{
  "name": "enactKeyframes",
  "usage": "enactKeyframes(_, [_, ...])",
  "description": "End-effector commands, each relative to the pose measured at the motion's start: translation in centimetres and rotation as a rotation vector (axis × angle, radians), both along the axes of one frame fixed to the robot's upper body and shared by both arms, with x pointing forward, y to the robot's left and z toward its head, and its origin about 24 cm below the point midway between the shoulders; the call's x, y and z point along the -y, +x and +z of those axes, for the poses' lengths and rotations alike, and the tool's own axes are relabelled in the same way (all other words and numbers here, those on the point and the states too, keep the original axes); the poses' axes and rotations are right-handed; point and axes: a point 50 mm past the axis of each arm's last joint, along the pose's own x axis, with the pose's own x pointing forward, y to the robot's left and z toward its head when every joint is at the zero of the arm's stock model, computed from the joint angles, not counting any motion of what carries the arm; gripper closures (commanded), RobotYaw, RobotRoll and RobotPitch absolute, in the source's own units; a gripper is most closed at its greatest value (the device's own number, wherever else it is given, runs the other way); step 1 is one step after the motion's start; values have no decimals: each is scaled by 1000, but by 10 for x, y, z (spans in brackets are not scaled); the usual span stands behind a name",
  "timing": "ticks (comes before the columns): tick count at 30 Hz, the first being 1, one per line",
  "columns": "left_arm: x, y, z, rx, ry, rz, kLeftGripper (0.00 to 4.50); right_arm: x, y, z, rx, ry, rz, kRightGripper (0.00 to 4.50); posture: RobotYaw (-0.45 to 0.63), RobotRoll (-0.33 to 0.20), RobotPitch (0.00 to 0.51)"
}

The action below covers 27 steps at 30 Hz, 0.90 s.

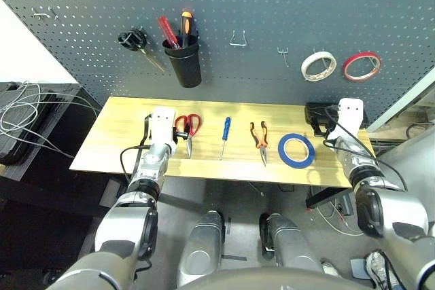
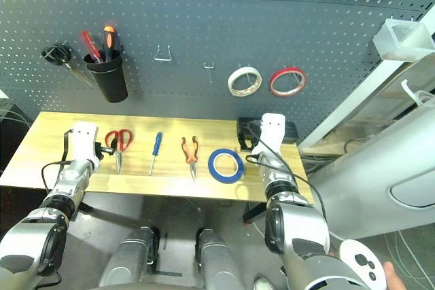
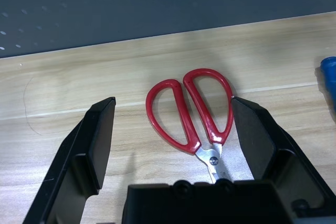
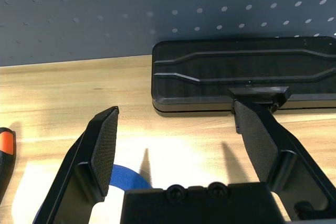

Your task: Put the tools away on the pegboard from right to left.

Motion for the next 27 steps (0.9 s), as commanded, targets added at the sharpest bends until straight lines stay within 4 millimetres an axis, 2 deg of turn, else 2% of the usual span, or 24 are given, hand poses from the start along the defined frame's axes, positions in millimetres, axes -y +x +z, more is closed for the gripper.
enactKeyframes(1, [-3,-4,-5,-24,-4,15,31,-1,-4,-6,-23,1,2,0,46,0,134])
enactKeyframes(11, [9,0,0,10,-4,-97,31,4,-6,-4,-8,-11,48,0,48,0,145])
enactKeyframes(19, [15,-3,2,27,16,-157,31,-14,-14,-24,-178,11,157,0,72,0,172])
enactKeyframes(27, [33,-15,-8,14,3,-257,31,-18,-23,-37,-256,-22,161,0,70,0,238])
